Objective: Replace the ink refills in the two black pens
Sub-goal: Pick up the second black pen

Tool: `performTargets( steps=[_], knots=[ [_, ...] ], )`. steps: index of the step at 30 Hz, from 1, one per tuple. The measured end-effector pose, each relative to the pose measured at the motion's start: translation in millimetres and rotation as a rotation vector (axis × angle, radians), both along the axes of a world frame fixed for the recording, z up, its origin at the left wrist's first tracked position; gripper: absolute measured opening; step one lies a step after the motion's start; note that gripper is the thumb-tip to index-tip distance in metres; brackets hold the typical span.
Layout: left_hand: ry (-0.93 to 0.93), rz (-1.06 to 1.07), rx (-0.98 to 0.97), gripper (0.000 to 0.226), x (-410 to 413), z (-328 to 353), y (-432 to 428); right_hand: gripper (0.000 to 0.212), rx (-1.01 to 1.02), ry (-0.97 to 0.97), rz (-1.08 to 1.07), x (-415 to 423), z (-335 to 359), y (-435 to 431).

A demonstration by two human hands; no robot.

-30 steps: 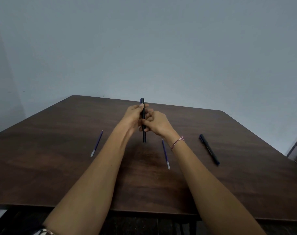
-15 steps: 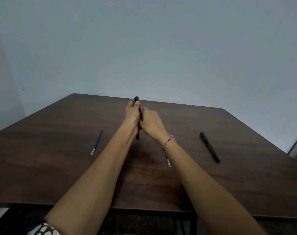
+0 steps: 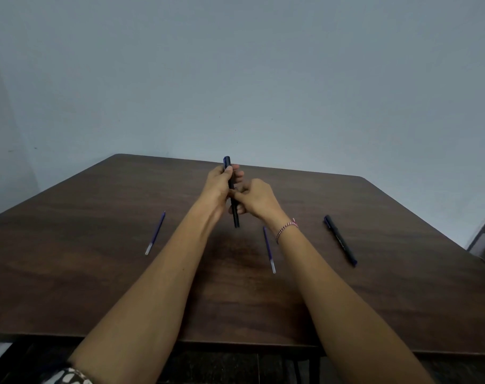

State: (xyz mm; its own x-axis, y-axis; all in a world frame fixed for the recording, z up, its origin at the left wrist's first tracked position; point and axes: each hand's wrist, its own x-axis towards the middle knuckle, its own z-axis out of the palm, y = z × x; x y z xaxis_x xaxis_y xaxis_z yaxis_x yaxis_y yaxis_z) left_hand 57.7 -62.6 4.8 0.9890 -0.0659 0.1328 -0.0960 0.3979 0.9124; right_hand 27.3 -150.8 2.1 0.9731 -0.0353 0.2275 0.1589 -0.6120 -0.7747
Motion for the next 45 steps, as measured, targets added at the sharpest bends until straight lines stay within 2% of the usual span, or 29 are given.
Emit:
performTargets(
  steps=[5, 9, 14, 19, 24, 29, 31, 34, 39, 41, 43, 45],
  knots=[
    [0.007, 0.036, -0.112, 0.026, 2.1, 0.6, 3.1, 0.03, 0.181, 0.104, 0.059, -0.4, 1.6, -1.2],
    [0.031, 0.003, -0.125, 0.026, 3.0, 1.0, 5.7, 0.02, 0.293, 0.191, 0.143, -5.6, 4.5, -2.9],
    [0.029, -0.007, -0.147, 0.027, 1.7, 4.8, 6.2, 0.021, 0.359, 0.227, 0.143, -6.4, 6.1, -0.5],
    [0.008, -0.003, -0.209, 0.024, 2.3, -0.1, 8.1, 0.015, 0.362, 0.223, 0.155, -4.7, 3.6, -1.0],
    [0.019, -0.059, -0.12, 0.024, 6.7, -5.2, 11.6, 0.025, 0.333, 0.235, 0.16, -4.9, 3.9, -10.7],
    [0.045, -0.021, -0.065, 0.015, 12.2, -7.3, 19.7, 0.015, 0.347, 0.329, 0.232, -6.0, 7.0, -16.8],
    [0.044, 0.0, -0.084, 0.014, 13.1, -7.0, 22.5, 0.008, 0.33, 0.362, 0.256, -6.2, 6.7, -18.3],
    [0.054, 0.037, -0.121, 0.019, 13.7, -5.8, 26.7, 0.011, 0.298, 0.409, 0.271, -6.9, 6.3, -19.1],
    [0.084, 0.091, -0.204, 0.009, 12.1, -3.4, 30.7, 0.009, 0.251, 0.449, 0.286, -6.8, 6.5, -18.9],
    [0.109, 0.126, -0.259, 0.014, 11.7, -3.0, 33.7, 0.01, 0.238, 0.462, 0.288, -6.4, 6.8, -19.8],
    [0.113, 0.165, -0.295, 0.029, 11.7, -3.6, 37.1, 0.009, 0.238, 0.463, 0.28, -5.8, 7.3, -21.6],
    [0.124, 0.218, -0.241, 0.037, 11.3, -5.4, 40.5, 0.01, 0.256, 0.443, 0.259, -5.5, 8.0, -23.8]
  ],
)
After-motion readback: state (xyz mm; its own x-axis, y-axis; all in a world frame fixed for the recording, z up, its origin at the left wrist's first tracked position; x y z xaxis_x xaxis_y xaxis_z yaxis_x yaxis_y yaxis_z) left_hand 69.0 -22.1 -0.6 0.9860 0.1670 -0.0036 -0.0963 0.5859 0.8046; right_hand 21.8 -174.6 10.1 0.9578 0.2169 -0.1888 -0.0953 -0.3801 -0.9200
